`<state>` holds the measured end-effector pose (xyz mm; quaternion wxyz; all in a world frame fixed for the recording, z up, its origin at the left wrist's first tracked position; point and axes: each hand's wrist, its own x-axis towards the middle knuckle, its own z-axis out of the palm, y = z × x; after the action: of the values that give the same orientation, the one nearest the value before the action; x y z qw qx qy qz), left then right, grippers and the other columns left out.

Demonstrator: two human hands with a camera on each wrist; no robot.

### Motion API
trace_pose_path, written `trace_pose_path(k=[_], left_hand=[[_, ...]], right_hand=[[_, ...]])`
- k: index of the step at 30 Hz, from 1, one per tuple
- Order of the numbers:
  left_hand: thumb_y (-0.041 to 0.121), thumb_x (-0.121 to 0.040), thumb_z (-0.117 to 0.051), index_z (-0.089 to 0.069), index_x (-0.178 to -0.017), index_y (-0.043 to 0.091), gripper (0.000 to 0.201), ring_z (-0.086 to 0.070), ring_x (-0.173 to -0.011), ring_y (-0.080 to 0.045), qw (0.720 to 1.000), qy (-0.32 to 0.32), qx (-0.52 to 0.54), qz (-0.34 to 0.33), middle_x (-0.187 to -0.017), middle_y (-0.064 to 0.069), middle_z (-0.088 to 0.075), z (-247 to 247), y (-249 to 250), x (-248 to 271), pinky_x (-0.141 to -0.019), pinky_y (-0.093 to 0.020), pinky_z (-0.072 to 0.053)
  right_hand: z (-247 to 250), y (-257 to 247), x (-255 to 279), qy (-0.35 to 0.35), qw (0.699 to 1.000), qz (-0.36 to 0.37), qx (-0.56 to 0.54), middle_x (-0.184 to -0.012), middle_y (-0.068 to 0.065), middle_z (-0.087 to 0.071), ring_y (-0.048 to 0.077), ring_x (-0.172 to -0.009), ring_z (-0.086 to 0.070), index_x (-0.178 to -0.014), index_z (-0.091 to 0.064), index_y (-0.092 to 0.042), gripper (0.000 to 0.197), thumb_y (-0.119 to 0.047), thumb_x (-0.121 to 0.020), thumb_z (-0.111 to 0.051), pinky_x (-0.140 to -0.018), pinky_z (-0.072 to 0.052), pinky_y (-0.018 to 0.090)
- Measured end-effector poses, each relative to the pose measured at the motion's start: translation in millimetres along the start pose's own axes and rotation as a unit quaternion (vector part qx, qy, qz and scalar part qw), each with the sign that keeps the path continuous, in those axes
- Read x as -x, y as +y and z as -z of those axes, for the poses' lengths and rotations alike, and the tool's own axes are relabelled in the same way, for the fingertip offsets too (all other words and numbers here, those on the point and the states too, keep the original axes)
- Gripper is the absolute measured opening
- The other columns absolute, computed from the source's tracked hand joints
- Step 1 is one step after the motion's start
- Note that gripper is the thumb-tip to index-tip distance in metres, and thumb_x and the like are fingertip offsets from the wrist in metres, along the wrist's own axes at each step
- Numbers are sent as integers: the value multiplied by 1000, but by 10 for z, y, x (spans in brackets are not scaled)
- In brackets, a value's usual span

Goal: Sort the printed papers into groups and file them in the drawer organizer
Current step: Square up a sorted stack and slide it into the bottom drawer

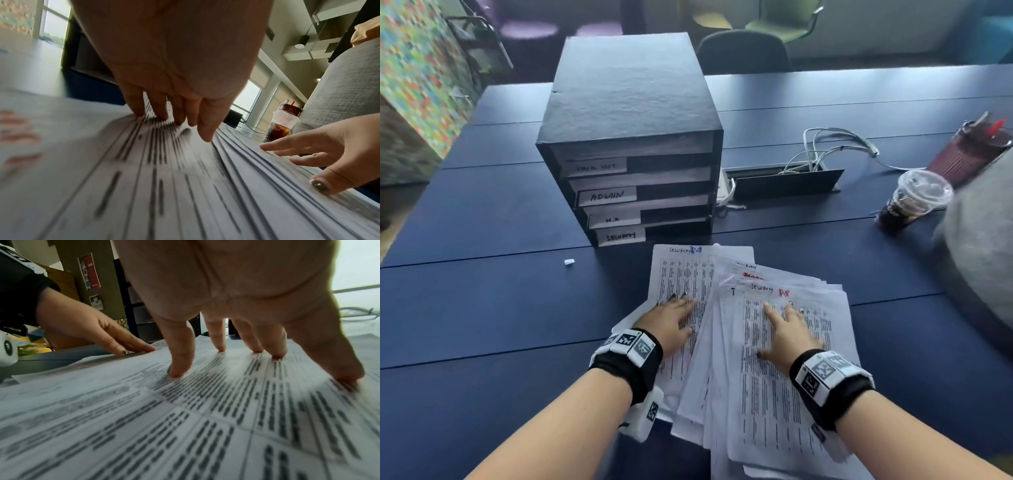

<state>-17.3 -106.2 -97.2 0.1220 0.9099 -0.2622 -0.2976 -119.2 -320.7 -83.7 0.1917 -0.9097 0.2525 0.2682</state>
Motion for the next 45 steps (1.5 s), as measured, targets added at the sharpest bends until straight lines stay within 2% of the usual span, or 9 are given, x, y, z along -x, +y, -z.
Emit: trace_pose_path(k=[4,6,9,15,23,29,36,41,45], left_hand=[[36,-95,-44,-23,-146,43,55,-34,-138,-11,999,3,-2,35,-153,16,-27,58,81,137,-111,-32,-34],[35,-95,-42,-25,-143,48,53,-54,-119,-16,997,10,-13,71,-144,10,-45,76,108,216,-92,-28,-49],[33,-95,-41,-20,-141,54,55,-63,-95,-17,993,19,14,117,-138,3,-53,27,101,309,-71,-24,-48],[29,-96,-47,-19,-144,47,59,-38,-136,-16,992,37,53,111,-154,12,-25,-130,114,386,-112,-33,-33],[37,-91,-46,-29,-141,49,54,-58,-114,-17,985,47,91,140,-144,7,-46,-8,156,346,-94,-28,-48],[27,-91,-49,-49,-132,31,40,-58,-113,-16,975,56,161,143,-125,7,-62,66,127,350,-96,-29,-46],[24,-87,-57,-44,-140,23,55,-52,-119,-21,956,105,227,151,-133,-5,-54,147,57,165,-100,-26,-41],[16,-86,-51,-57,-129,25,44,-48,-117,-25,947,142,257,127,-122,-9,-50,144,161,62,-103,-32,-40],[38,-81,-45,-65,-114,20,43,-45,-116,-22,934,200,264,135,-118,-2,-52,160,281,35,-102,-38,-38]], right_hand=[[-42,-98,-9,5,1000,30,2,-158,-1,3,25,-145,4,-146,-5,-40,87,-35,-83,-65,-108,-13,66],[-71,-169,3,-6,998,62,18,-158,-2,3,24,-145,3,-146,-6,-40,86,-37,-84,-64,-109,-13,65],[-36,-214,-10,-18,995,97,4,-158,-2,-2,23,-144,-14,-147,-13,-37,82,-42,-83,-64,-112,-23,56],[435,253,-185,92,995,-46,11,-134,8,-38,29,-124,-41,-135,-33,-22,78,-54,-73,-69,-99,-40,46],[310,421,-332,-3,992,-120,-45,-115,14,-59,27,-92,-59,-134,-19,-8,91,-52,-73,-69,-69,-41,30],[163,184,-381,27,996,-65,-57,-116,16,-60,29,-103,-60,-138,-20,-10,80,-38,-81,-68,-75,-45,31],[214,307,-323,18,999,-12,-49,-92,8,-63,20,-74,-55,-148,-3,-24,103,-28,-76,-76,-65,-41,27],[221,332,-259,50,997,26,-54,-119,8,-60,24,-101,-59,-147,-9,-31,101,-27,-73,-78,-80,-44,28],[210,343,-247,55,995,38,-74,-126,9,-55,24,-108,-57,-148,-10,-30,102,-31,-72,-79,-85,-44,28]])
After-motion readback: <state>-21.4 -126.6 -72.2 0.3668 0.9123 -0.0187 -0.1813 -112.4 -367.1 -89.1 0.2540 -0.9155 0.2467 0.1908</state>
